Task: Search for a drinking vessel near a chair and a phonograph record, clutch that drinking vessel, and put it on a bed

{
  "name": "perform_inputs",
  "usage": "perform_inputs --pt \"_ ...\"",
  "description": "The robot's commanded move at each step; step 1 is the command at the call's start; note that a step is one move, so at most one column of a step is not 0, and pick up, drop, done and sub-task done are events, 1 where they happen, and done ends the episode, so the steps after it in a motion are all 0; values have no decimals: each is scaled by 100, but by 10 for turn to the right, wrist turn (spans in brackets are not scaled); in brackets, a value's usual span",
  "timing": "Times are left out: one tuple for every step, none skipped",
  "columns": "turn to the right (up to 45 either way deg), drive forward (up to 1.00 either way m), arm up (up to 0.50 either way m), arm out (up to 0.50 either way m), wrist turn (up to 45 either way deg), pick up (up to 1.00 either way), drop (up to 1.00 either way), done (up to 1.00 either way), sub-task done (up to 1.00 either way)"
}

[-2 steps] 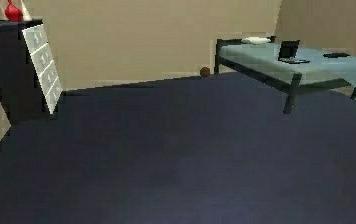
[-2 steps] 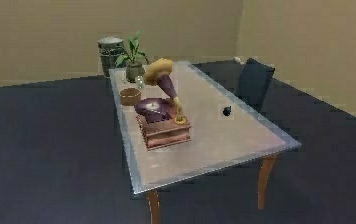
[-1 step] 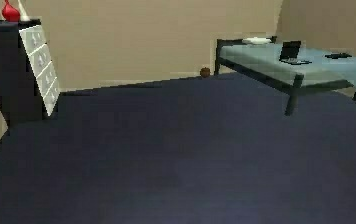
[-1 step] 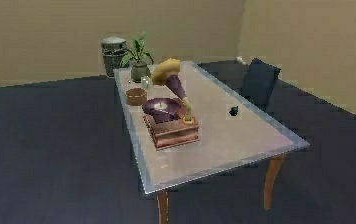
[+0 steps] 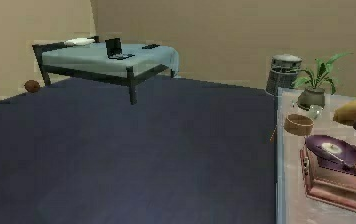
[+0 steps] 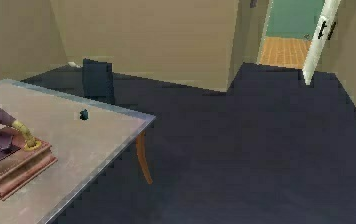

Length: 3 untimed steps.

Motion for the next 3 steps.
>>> perform_inputs --pt "30 0 0 0 0 0 0 0 0" --pt "0 85 0 0 0 0 0 0 0" --pt "-300 0 0 0 0 0 0 0 0"
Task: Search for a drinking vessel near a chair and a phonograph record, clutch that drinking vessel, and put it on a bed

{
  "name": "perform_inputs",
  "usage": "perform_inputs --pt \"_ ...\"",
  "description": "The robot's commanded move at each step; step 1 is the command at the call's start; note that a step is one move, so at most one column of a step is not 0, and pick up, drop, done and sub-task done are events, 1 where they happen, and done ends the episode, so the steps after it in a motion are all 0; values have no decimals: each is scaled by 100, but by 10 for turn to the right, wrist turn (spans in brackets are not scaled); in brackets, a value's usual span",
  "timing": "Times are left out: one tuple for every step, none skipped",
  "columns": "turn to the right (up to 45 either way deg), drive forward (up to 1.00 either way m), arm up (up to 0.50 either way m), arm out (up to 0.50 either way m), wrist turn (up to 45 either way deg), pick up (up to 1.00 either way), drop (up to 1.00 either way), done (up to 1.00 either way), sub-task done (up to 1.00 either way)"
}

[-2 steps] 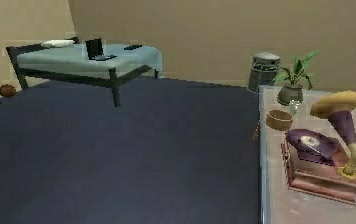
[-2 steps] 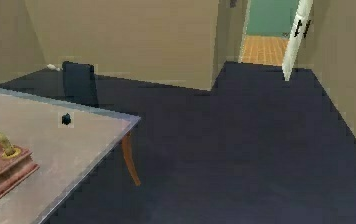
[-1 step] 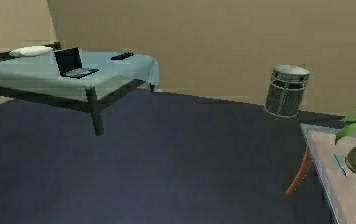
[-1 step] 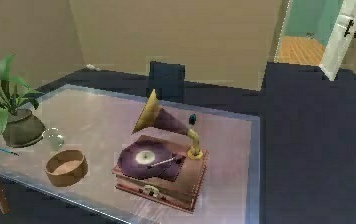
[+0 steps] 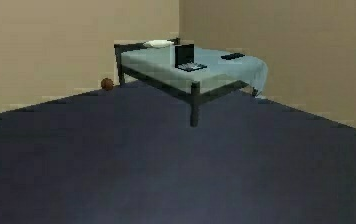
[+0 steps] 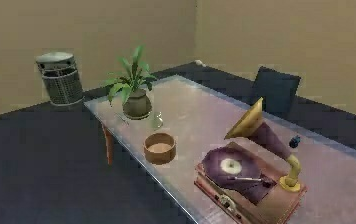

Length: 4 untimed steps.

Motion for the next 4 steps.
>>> perform_inputs --pt "450 0 0 0 0 0 0 0 0" --pt "120 0 0 0 0 0 0 0 0" --pt "0 70 0 0 0 0 0 0 0" --pt "-240 0 0 0 0 0 0 0 0"
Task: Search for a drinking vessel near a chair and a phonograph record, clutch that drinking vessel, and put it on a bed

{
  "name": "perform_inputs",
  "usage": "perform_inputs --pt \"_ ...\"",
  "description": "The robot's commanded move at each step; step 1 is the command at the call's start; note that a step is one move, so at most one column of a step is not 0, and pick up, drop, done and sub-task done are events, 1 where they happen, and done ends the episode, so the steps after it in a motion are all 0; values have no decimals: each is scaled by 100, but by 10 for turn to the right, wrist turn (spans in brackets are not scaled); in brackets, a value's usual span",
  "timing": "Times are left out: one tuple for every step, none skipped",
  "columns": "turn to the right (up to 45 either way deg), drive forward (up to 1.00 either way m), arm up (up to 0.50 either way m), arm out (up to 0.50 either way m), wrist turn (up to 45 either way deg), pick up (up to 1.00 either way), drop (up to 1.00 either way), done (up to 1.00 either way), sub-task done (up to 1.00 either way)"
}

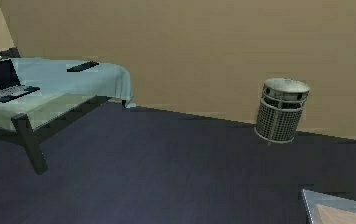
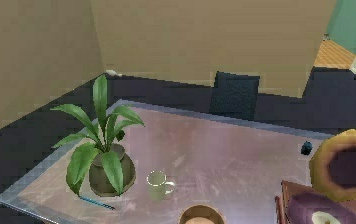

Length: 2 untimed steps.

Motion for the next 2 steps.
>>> perform_inputs --pt "0 0 50 0 0 0 0 0 0" --pt "0 0 26 0 0 0 0 0 0"
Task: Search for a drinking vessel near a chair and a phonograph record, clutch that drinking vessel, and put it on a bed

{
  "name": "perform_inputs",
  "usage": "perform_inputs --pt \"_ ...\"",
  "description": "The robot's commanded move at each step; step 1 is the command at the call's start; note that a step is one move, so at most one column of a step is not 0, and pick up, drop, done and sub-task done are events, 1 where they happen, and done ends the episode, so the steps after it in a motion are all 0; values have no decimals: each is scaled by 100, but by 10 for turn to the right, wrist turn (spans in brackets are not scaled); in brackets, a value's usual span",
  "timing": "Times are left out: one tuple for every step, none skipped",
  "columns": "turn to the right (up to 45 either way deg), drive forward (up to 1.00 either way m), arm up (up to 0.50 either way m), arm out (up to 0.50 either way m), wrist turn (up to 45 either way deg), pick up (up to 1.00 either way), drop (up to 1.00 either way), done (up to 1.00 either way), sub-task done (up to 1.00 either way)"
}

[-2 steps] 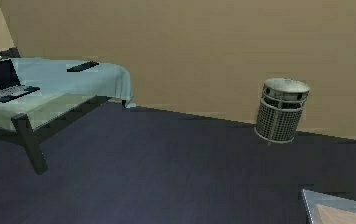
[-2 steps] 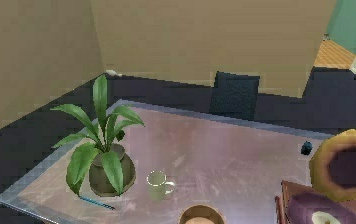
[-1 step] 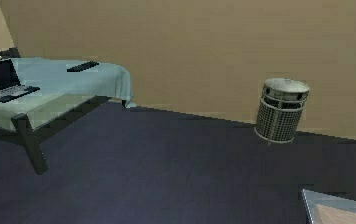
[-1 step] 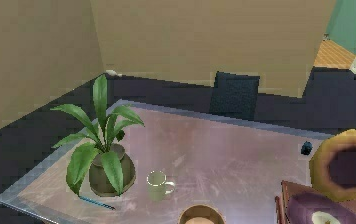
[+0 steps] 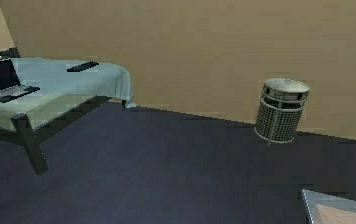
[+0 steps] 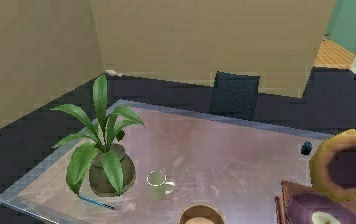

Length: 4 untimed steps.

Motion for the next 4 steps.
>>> perform_inputs --pt "0 0 0 24 0 0 0 0 0" --pt "0 0 0 0 450 0 0 0 0" --pt "0 0 0 0 450 0 0 0 0" --pt "0 0 0 0 450 0 0 0 0"
